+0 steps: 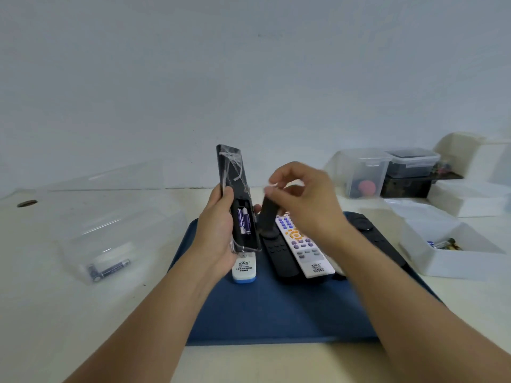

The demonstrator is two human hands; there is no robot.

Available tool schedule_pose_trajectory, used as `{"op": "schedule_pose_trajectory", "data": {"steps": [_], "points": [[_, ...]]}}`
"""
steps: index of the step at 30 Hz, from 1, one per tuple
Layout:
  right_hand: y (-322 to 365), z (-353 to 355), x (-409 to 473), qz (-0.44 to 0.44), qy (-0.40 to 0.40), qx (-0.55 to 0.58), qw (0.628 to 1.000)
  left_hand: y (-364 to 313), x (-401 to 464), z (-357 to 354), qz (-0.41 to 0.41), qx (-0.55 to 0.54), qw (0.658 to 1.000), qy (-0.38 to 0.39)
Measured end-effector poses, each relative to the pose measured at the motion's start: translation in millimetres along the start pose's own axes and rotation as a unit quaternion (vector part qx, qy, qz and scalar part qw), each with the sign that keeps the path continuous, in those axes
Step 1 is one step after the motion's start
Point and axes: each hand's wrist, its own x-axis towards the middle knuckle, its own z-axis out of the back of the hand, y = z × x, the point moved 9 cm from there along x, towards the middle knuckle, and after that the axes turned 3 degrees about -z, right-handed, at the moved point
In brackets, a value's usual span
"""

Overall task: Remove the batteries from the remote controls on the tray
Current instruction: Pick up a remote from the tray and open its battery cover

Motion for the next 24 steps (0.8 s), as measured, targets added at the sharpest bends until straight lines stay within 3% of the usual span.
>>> {"op": "schedule_pose_trajectory", "data": {"steps": [2, 5, 9, 11, 13, 15, 18, 21, 24], "points": [[-19, 30, 7, -0.095, -0.047, 0.053, 0.993, -2, 2, 3, 0.004, -0.023, 1.000, -0.020], [-46, 46, 9, -0.216, -0.026, 0.103, 0.971, -1, 4, 5, 0.015, -0.039, 0.999, -0.022], [-66, 47, 2, -0.280, 0.021, 0.033, 0.959, 3, 1, 1, 0.028, -0.017, 0.999, -0.008], [-63, 62, 8, -0.223, 0.002, -0.197, 0.955, 4, 0, -1, 0.032, -0.007, 0.999, -0.003], [-32, 73, 15, -0.085, -0.073, -0.394, 0.912, 5, -1, -3, 0.043, -0.007, 0.999, 0.004], [-2, 63, 10, 0.015, -0.115, -0.342, 0.932, 6, -1, -5, 0.053, -0.007, 0.999, 0.013], [26, 19, -4, 0.085, -0.033, -0.133, 0.987, 8, -2, -9, 0.054, -0.005, 0.998, 0.029], [36, -18, -18, 0.143, 0.056, -0.132, 0.979, 11, -1, -10, 0.047, -0.002, 0.998, 0.039], [30, -26, -20, 0.151, 0.072, -0.145, 0.975, 11, 1, -8, 0.040, 0.007, 0.998, 0.043]]}}
